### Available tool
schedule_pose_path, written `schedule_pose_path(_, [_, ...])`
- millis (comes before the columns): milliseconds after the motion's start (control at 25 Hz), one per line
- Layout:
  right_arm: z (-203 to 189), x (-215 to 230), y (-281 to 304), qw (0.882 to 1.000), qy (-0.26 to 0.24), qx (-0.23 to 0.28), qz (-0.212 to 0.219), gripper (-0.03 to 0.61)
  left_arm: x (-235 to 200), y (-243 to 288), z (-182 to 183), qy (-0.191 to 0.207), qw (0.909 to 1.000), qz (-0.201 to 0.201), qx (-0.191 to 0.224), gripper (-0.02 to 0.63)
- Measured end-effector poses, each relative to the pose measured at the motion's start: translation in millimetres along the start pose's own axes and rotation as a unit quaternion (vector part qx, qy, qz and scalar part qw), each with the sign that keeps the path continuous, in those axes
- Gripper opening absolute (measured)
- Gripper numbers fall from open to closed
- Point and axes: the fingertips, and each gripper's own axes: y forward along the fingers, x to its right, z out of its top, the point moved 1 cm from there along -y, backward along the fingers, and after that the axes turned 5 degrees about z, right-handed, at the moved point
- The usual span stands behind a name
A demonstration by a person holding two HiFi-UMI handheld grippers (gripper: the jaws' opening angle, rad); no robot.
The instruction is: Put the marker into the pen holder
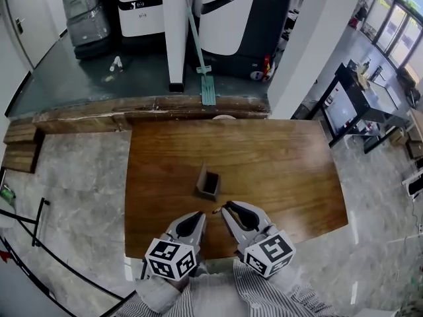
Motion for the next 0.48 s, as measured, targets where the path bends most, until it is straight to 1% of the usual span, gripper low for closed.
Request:
schedule_pose_path(200, [16, 24, 21, 1.0, -0.008, 0.002, 0.012, 0.058, -7, 15, 11, -0.006, 0.9999, 0.012, 0.002, 0.008])
schedule_pose_path(480, [18, 46, 52, 1.0, -0.007, -0.007, 0.029, 0.058, -22, 34, 12, -0.023, 0.9994, 0.026, -0.005, 0.008])
